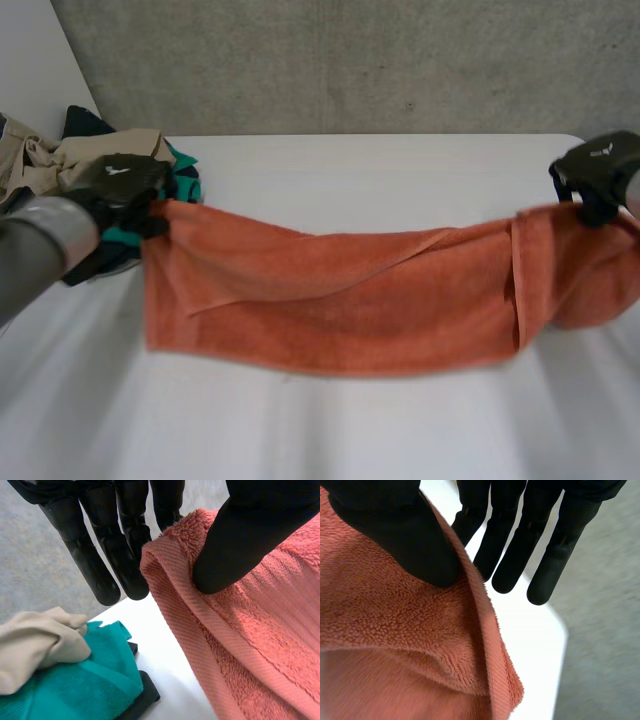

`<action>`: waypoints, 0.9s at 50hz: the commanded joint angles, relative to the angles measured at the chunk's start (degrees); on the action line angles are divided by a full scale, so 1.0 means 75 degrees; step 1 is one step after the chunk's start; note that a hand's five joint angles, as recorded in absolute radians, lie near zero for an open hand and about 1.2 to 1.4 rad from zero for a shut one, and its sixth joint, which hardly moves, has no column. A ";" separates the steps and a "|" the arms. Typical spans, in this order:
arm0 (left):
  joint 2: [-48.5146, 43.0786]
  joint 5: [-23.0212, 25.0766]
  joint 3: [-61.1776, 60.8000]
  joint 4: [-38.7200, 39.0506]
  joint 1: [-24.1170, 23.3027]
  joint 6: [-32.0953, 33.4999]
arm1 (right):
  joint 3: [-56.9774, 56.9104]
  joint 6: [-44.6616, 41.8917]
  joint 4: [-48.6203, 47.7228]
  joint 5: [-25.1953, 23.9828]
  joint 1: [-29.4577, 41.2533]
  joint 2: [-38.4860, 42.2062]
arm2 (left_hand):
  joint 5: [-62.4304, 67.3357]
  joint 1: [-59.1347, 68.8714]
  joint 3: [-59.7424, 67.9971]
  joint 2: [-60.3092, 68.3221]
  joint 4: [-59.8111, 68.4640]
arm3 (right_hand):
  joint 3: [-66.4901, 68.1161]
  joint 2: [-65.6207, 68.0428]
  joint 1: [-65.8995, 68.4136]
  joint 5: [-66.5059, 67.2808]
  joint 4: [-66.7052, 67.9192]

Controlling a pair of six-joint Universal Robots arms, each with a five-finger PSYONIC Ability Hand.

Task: Fold the laundry.

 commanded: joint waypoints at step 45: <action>-0.3432 -0.1566 0.1956 0.2002 -0.1257 -0.0905 | 0.2840 -0.0624 -0.4938 -0.0543 0.0728 0.1286 | 0.1846 0.2082 0.1585 0.1537 0.1524 | 0.1607 0.1758 0.2292 0.1628 0.1524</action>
